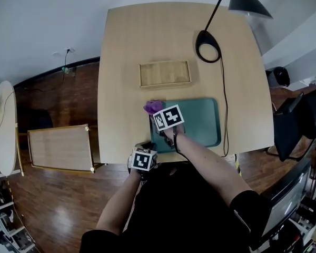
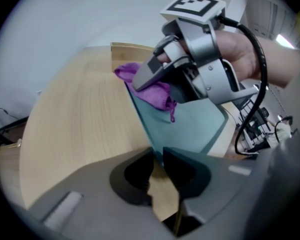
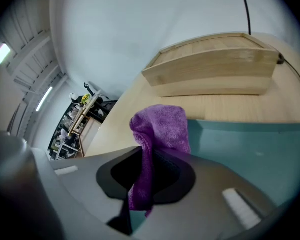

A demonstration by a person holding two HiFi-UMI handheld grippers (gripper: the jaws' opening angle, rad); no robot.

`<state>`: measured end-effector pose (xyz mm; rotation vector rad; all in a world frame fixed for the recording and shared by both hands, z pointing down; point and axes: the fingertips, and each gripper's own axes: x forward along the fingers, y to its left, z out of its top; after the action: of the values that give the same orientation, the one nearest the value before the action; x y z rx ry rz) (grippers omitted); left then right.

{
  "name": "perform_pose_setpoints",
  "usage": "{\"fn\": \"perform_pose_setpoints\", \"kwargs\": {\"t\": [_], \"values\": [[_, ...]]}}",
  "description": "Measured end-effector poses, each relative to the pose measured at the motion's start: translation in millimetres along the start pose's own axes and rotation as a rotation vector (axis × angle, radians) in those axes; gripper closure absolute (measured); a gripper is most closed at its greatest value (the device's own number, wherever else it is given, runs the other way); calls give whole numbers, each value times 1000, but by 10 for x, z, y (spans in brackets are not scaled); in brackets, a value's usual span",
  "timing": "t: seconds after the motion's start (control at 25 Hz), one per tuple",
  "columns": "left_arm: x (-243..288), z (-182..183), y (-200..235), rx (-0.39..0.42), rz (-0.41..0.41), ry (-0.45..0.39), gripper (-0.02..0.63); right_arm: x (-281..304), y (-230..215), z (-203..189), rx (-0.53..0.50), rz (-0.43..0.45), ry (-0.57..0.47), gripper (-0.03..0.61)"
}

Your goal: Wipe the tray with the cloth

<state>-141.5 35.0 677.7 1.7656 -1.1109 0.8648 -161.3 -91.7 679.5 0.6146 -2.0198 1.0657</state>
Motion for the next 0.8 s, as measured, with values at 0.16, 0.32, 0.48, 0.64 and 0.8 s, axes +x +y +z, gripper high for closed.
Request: {"fn": "perform_pose_setpoints", "kwargs": {"t": [0.16,0.32,0.48,0.64,0.8], "values": [[64,-21,22,-43,-21,-13,534,-326,-488,-97,62,-66,-43,528],[1,-1,78,-75,18,-13,538,-774,-1128,-297,133,-151,-80,528],[29,-19,92,-77,28,-17,540,-1243,-1799,-553,152,-296,-92,528],[74,-18,68,-82,11,-26,541,-1566,-2200,-698,182,-360,-104,528],[96,-14,41,-81,4,-28,541,-1558,-2199,-705,193,-353,-98,528]]}}
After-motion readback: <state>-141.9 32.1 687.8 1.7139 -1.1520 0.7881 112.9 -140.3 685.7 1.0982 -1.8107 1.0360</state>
